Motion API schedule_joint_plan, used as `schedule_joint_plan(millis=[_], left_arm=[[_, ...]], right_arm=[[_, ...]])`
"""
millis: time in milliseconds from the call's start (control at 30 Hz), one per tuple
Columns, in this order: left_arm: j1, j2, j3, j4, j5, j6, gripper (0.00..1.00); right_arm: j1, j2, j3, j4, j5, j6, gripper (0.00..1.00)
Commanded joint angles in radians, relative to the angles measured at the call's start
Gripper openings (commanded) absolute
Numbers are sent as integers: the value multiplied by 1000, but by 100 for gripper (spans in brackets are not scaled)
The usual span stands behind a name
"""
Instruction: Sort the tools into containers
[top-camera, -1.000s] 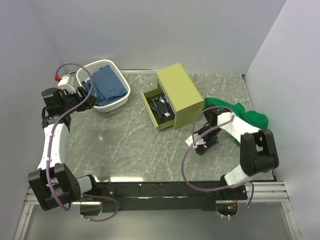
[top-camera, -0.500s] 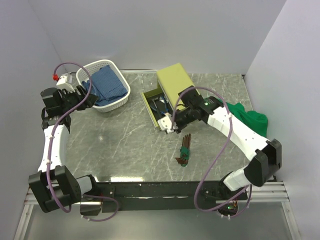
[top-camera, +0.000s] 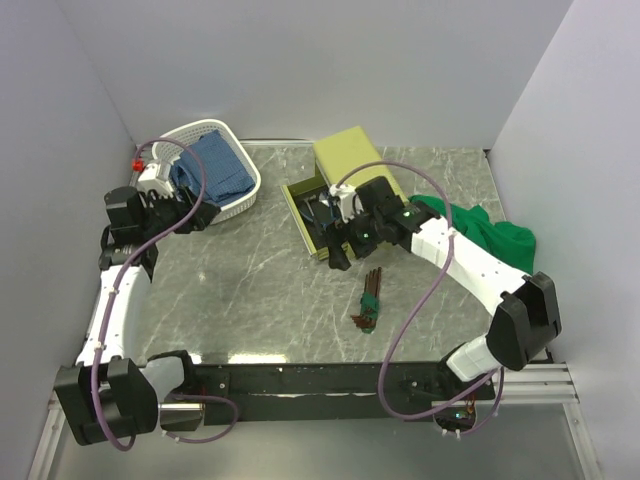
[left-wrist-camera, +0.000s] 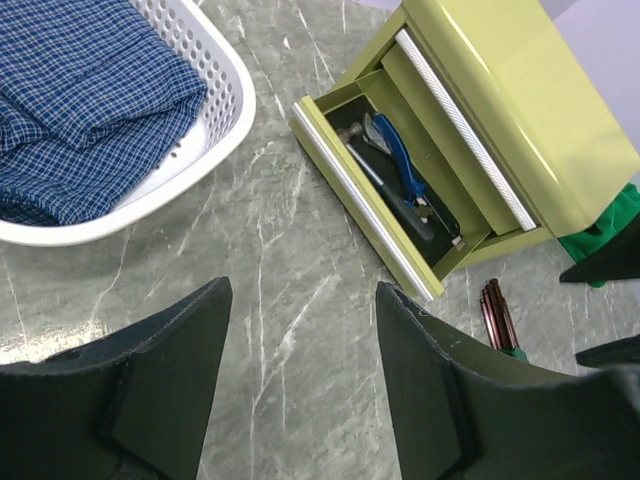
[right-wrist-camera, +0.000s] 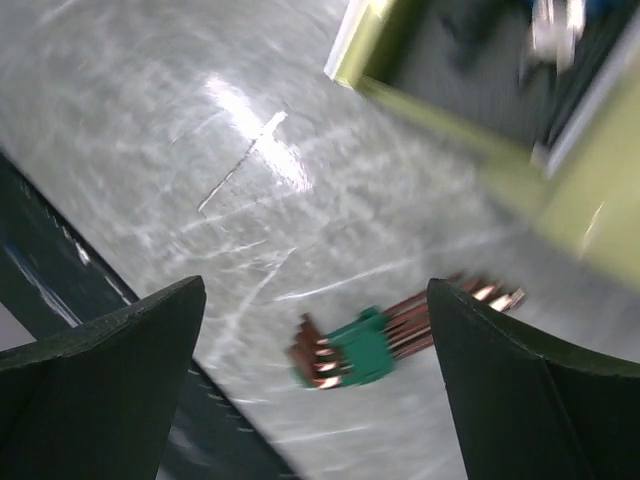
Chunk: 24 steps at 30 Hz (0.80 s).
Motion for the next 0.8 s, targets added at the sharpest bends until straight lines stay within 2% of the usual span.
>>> schedule_joint_plan(millis=[0, 100, 233, 333, 400, 467, 767], left_arm=[[-2, 26, 35, 3, -5, 22, 65], [-9, 42, 44, -3, -4, 25, 65], [-31, 45, 46, -11, 10, 23, 65], [-49, 42, 44, -19, 10, 37, 65], [-57, 43, 44, -23, 12, 39, 65], [-58, 48, 46, -28, 18, 39, 65], [-63, 56, 64, -63, 12, 53, 65]], right_arm=[[103, -71, -83, 43, 218, 441, 100], [169, -69, -134, 34, 381, 564, 100], [168, -42, -188, -36, 569, 768, 100], [152, -28, -225, -35, 583, 859, 98], [152, -17, -235, -52, 623, 938, 88], [152, -1, -255, -45, 614, 956, 83], [123, 59, -358, -46, 553, 1023, 74]])
